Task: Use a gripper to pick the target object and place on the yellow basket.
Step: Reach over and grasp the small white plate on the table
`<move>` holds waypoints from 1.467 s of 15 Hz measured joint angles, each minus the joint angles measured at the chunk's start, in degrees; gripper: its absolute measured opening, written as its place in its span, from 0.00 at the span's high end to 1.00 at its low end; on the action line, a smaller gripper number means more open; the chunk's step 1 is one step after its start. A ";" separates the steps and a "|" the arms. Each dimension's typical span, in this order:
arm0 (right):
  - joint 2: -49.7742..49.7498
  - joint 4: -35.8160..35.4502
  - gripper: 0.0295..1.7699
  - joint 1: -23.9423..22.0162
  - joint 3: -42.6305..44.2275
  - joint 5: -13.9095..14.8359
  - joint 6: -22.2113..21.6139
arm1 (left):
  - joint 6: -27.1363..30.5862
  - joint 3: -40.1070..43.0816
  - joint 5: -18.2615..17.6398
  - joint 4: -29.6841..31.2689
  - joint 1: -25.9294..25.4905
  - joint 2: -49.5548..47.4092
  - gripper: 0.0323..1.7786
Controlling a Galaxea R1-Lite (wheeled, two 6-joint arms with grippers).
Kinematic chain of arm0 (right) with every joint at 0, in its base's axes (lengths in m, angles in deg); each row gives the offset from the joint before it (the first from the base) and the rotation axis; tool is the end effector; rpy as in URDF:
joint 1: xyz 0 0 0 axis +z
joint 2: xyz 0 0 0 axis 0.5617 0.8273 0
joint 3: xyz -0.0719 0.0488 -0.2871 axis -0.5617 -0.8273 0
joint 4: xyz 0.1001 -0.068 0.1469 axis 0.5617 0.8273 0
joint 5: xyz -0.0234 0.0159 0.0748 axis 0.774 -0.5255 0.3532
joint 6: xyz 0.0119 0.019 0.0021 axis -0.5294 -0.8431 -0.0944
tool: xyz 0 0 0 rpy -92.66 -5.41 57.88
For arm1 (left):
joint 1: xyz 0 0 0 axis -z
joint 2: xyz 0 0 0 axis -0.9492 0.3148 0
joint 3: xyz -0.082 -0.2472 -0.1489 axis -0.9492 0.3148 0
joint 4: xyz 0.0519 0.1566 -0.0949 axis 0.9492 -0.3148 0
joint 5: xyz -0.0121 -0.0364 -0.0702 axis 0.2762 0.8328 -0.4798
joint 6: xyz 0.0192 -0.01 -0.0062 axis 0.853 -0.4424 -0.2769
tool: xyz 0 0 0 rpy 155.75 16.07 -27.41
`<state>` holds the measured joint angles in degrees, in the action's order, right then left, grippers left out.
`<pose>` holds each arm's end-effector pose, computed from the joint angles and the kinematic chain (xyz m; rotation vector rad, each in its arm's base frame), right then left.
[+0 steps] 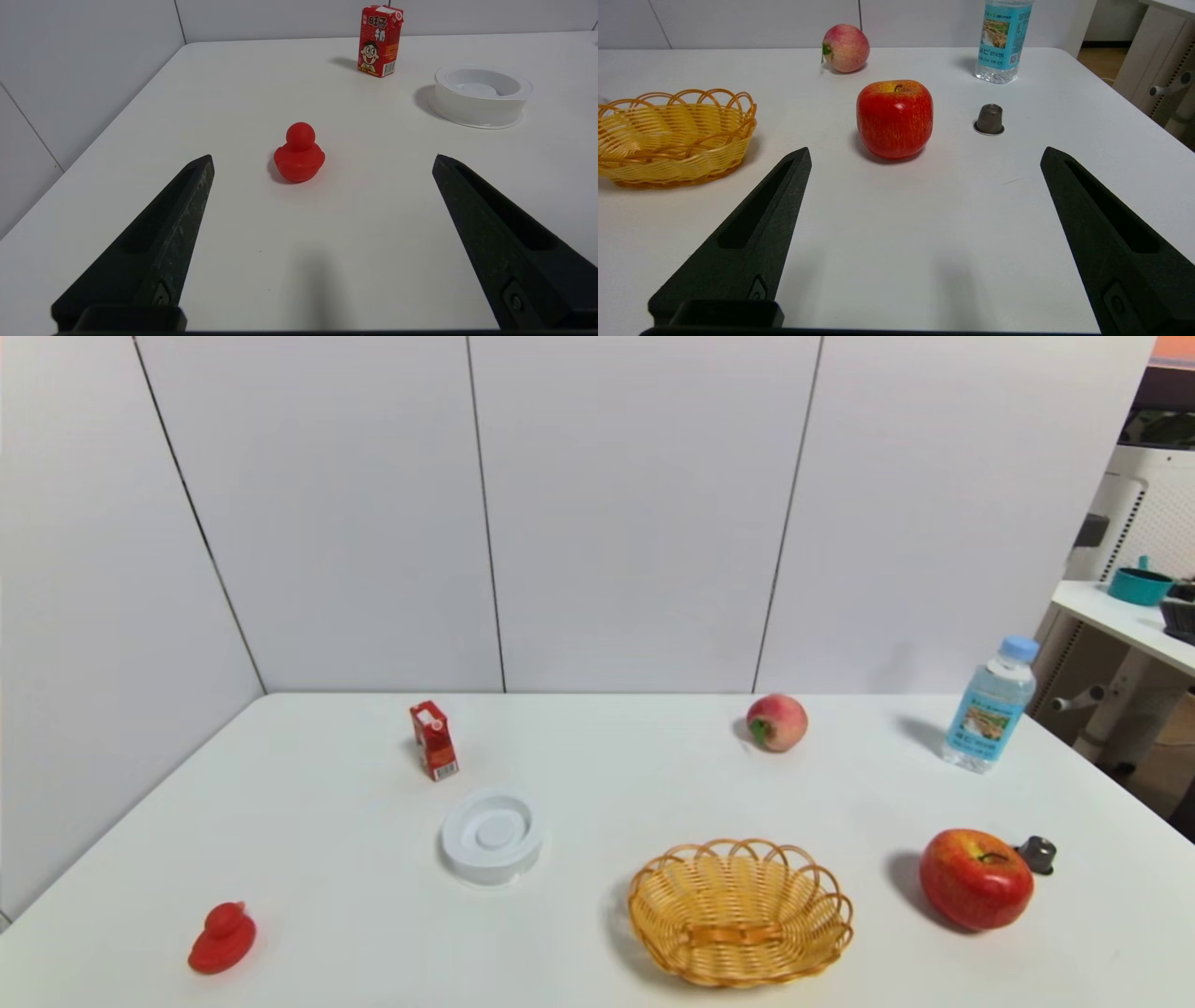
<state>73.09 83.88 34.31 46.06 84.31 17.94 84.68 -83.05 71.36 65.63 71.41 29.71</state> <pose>-0.0229 -0.0001 0.0752 0.0032 0.0039 0.0007 -0.0229 -0.0001 0.0759 0.0067 -0.0051 0.0000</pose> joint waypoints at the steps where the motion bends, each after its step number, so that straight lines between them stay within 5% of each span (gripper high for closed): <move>1: 0.00 0.00 0.04 0.00 0.00 -0.02 -0.04 | -0.05 0.00 -0.02 -0.02 0.02 -0.02 0.05; 22: 0.00 0.00 0.04 0.02 -0.05 0.00 -0.06 | -0.20 -0.66 -0.02 -0.65 0.04 2.02 0.05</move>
<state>73.09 83.88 34.33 46.01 84.31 17.88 84.48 -83.71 71.34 64.98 71.44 31.74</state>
